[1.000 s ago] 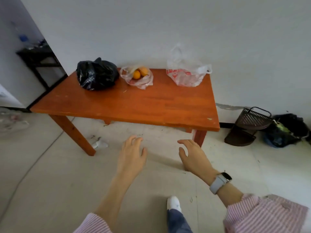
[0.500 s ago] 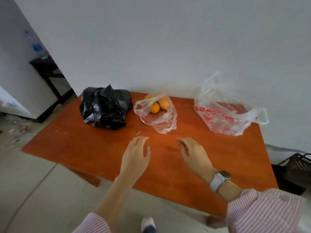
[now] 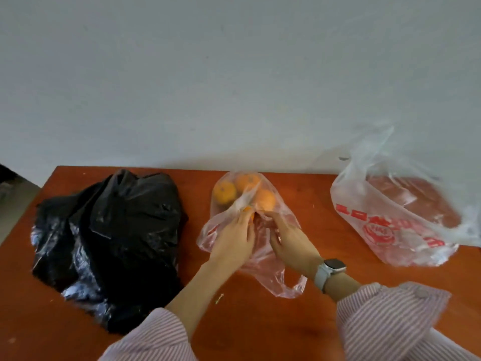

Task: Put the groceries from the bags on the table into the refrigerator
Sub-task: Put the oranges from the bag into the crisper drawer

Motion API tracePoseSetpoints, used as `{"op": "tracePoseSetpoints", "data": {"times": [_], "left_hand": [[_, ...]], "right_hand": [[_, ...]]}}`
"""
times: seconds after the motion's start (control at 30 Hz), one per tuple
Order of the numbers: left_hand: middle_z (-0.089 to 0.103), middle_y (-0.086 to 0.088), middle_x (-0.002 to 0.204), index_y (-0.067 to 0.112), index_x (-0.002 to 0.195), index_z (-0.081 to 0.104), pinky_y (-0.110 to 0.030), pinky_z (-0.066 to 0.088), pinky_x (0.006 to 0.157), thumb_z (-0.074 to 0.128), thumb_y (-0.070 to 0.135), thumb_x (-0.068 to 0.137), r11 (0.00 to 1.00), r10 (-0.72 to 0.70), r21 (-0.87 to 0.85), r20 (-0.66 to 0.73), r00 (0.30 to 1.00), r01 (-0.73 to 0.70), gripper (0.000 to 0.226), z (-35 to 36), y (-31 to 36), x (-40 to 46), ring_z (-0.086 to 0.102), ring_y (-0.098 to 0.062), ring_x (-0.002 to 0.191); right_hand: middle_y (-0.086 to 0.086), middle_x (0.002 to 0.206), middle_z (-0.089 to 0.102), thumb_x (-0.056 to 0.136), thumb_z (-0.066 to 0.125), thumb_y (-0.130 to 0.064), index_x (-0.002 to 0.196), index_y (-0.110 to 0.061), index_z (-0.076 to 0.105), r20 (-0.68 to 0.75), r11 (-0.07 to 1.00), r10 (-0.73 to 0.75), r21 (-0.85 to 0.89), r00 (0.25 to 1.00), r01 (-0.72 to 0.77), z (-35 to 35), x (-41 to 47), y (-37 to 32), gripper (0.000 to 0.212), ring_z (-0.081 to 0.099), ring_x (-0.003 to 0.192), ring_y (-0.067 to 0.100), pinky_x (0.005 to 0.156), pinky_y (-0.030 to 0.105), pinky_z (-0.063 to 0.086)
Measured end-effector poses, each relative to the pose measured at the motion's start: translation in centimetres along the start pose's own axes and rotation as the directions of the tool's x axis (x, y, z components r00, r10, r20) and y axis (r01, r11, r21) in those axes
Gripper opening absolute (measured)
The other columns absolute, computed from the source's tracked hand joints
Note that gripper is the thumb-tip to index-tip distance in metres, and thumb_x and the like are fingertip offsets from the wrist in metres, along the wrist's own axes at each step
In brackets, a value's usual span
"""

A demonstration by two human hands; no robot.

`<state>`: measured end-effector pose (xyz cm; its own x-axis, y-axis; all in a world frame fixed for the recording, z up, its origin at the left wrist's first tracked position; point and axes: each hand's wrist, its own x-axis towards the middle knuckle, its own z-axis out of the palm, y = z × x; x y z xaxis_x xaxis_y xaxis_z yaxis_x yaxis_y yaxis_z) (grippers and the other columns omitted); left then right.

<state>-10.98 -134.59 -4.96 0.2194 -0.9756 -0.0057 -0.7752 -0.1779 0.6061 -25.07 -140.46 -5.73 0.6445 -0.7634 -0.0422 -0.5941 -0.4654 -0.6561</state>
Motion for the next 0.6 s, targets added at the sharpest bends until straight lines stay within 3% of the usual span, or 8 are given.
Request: {"op": "tracePoseSetpoints", "data": {"times": [0.1,0.13,0.2,0.27,0.33,0.47,0.53,0.6], "left_hand": [[0.043,-0.006,0.142,0.023,0.145,0.021,-0.031,0.038,0.100,0.033,0.028,0.098,0.987,0.056,0.140,0.178,0.982,-0.081,0.049,0.9,-2.3,3.3,0.047,-0.019,0.123],[0.032,-0.003,0.149,0.024,0.146,0.017,-0.035,0.025,0.110,0.031,0.031,0.098,0.972,0.075,0.201,0.204,0.976,-0.117,0.050,1.0,-3.3,4.5,0.034,-0.019,0.134],[0.029,0.003,0.151,0.028,0.146,0.018,-0.050,0.003,0.113,0.024,0.042,0.093,0.929,0.102,0.334,0.186,0.977,-0.160,0.055,0.7,-5.0,6.9,0.026,-0.023,0.138],[0.041,0.002,0.144,0.032,0.144,0.023,-0.058,0.013,0.112,0.020,0.050,0.087,0.929,0.104,0.341,0.131,0.986,-0.143,0.060,-0.1,-6.4,9.3,0.037,-0.027,0.132],[0.047,0.001,0.140,0.032,0.143,0.027,-0.049,0.031,0.106,0.025,0.051,0.087,0.964,0.067,0.250,0.085,0.994,-0.087,0.059,-0.9,-7.1,11.3,0.043,-0.024,0.127],[0.043,-0.006,0.142,0.021,0.139,0.038,-0.039,0.028,0.109,0.031,0.045,0.093,0.990,-0.142,-0.010,0.129,0.981,0.144,0.052,0.3,-10.4,13.8,0.037,-0.023,0.131],[0.058,-0.011,0.123,0.020,0.115,0.058,-0.040,0.037,0.100,0.035,0.035,0.097,0.927,-0.285,-0.218,0.113,0.952,0.304,0.033,0.8,-11.4,14.0,0.052,-0.021,0.113],[0.061,-0.003,0.085,0.021,0.081,0.058,-0.033,0.038,0.080,0.037,0.025,0.099,0.848,-0.424,-0.334,0.041,0.905,0.412,0.028,0.9,-10.9,13.7,0.053,-0.010,0.079]], "right_hand": [[0.012,0.142,0.039,0.091,0.038,-0.017,0.145,-0.017,0.015,0.041,0.998,0.020,-0.054,0.999,-0.018,1.1,2.7,1.9,0.059,0.039,0.128,0.027,0.103,0.041,0.038],[0.012,0.147,0.032,0.090,0.037,-0.020,0.145,-0.013,0.014,0.021,0.995,0.019,-0.099,1.000,-0.017,1.2,3.7,2.6,0.060,0.031,0.133,0.028,0.107,0.043,0.032],[0.012,0.149,0.027,0.089,0.036,-0.025,0.145,-0.009,0.015,-0.013,0.986,-0.013,-0.169,1.000,0.011,1.2,5.8,3.7,0.061,0.025,0.136,0.029,0.110,0.045,0.027],[0.012,0.149,0.027,0.089,0.036,-0.026,0.145,-0.010,0.015,-0.020,0.980,-0.033,-0.196,0.999,0.028,1.0,8.2,4.2,0.061,0.024,0.136,0.027,0.112,0.041,0.023],[0.012,0.147,0.030,0.089,0.033,-0.029,0.145,-0.011,0.017,-0.038,0.984,-0.041,-0.173,0.998,0.034,0.8,10.6,4.5,0.061,0.027,0.135,0.027,0.111,0.037,0.022],[0.009,0.142,0.035,0.093,0.032,-0.039,0.144,-0.018,0.021,0.027,0.998,0.013,-0.064,1.000,-0.011,1.8,14.6,5.4,0.057,0.037,0.126,0.029,0.106,0.038,0.029],[0.009,0.142,0.037,0.097,0.037,-0.034,0.144,-0.017,0.023,0.092,0.993,0.096,0.065,0.991,-0.102,2.6,15.7,6.2,0.052,0.036,0.128,0.027,0.107,0.035,0.025],[0.007,0.144,0.037,0.097,0.037,-0.031,0.142,-0.016,0.029,0.112,0.963,0.165,0.198,0.980,-0.185,3.0,15.8,7.1,0.048,0.032,0.133,0.023,0.110,0.032,0.022]]}}
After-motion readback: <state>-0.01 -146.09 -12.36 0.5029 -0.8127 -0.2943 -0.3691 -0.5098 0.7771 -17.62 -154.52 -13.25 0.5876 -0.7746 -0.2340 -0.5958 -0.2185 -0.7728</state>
